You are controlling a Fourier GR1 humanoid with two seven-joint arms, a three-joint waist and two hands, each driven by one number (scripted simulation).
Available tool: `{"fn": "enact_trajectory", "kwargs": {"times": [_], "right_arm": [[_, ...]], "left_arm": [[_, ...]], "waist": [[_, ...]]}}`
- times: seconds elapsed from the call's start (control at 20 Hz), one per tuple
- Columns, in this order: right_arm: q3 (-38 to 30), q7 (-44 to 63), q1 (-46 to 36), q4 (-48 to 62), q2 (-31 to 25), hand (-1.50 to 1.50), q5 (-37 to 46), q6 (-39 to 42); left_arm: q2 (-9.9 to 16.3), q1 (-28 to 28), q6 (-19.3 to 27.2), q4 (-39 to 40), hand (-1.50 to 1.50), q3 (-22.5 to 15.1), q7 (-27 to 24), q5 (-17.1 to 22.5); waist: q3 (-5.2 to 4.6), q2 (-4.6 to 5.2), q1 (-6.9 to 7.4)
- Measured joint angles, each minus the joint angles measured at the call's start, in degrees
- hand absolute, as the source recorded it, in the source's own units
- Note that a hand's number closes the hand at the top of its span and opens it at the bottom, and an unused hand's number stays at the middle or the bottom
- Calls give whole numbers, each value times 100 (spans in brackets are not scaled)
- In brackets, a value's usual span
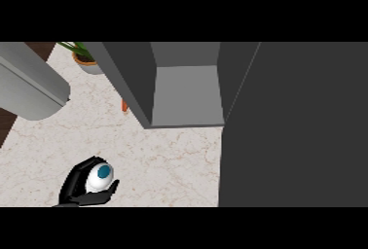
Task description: Pick up the bottled water, place it into the cabinet and close the cabinet
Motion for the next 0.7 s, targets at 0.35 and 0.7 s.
{"fn": "enact_trajectory", "kwargs": {"times": [0.35,0.7], "right_arm": [[-69,-230,153,11,-118,-150,13,-9],[28,-163,126,6,-138,-150,22,-121]], "left_arm": [[-433,-90,712,-83,150,42,-234,-82],[-953,-397,917,-443,150,-724,233,513]], "waist": [[32,-15,59],[-36,1,63]]}}
